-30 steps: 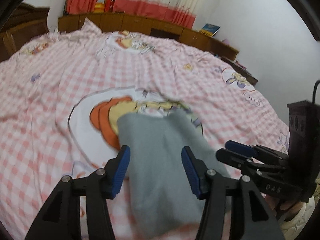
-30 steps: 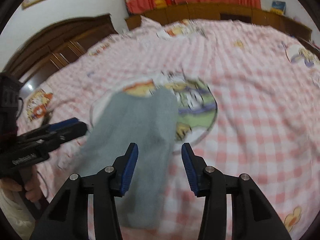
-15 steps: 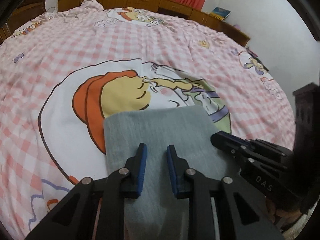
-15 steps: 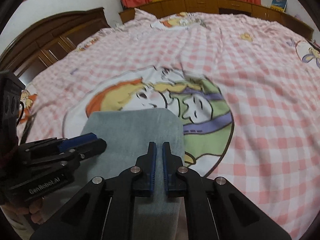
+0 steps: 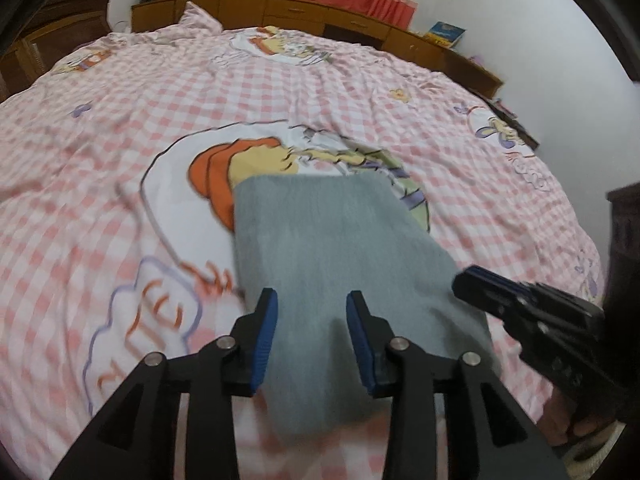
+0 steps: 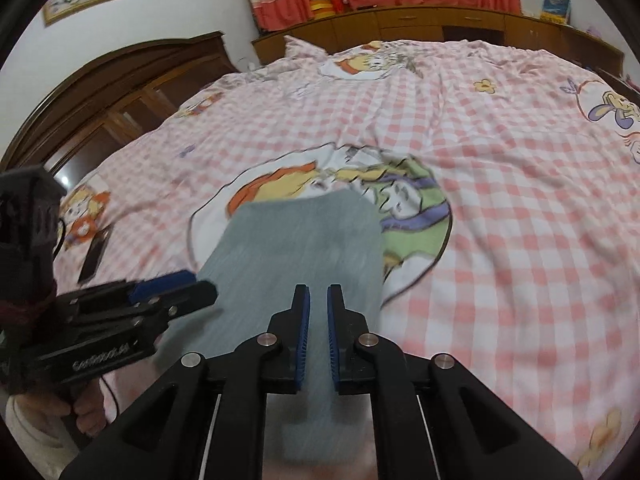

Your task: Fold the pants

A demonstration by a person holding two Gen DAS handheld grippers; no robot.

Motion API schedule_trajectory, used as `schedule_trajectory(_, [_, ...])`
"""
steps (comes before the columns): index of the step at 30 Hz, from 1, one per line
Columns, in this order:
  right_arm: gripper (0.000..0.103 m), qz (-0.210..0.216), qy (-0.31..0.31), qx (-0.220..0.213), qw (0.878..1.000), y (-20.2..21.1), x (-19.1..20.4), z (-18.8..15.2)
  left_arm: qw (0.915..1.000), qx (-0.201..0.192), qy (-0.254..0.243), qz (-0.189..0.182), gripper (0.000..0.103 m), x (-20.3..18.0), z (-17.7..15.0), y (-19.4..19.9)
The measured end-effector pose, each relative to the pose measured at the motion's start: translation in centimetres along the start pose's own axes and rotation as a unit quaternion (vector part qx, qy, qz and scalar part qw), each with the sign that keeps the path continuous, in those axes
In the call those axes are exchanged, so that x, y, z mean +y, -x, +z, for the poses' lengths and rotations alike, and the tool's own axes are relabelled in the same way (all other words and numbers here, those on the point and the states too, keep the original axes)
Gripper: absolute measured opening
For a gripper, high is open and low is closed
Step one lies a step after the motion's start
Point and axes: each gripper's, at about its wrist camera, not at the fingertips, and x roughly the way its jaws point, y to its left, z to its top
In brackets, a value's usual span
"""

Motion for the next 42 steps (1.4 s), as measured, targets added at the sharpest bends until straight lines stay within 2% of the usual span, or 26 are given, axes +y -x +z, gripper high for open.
schedule_trajectory(2, [0.019,-0.007,0.002,0.003,1.000,0.5,0.3,-0.8,0.9998,0.001,0.001,0.018,0.043,-0.2,-0.8,0.4])
schedule_trajectory(5, [0.027,-0.015,0.002,0.006,1.000,0.7,0.8,-2.1,0.9998,0.001,0.005,0.022,0.051,-0.3,-1.9,0.5])
schedule_trajectory(10, [0.028,-0.028,0.003,0.022,0.999,-0.4,0.9,-3.2,0.9994,0.009,0.006,0.033,0.054,-0.4,-2.8,-0.2])
schedule_trajectory(15, [0.030,-0.031,-0.001,0.031,0.999,-1.0,0.3,-3.8,0.9989,0.013,0.020,0.041,0.065,-0.2,-3.1,-0.2])
schedule_trajectory(17, [0.034,-0.028,-0.004,0.029,0.999,-0.5,0.4,-3.8,0.9984,0.012,0.019,0.052,0.075,-0.3,-3.3,0.1])
schedule_trajectory(23, [0.048,-0.035,-0.003,0.025,0.999,0.9,0.9,-4.5,0.9973,0.012,0.015,0.072,0.085,-0.6,-4.0,1.6])
schedule_trajectory(32, [0.056,-0.046,-0.010,0.031,0.998,2.3,0.6,-6.3,0.9967,0.033,0.008,0.073,0.086,-1.3,-5.3,2.0])
schedule_trajectory(42, [0.057,-0.049,-0.017,0.038,0.998,2.3,0.3,-7.0,0.9958,0.049,0.005,0.077,0.086,-1.7,-6.2,1.5])
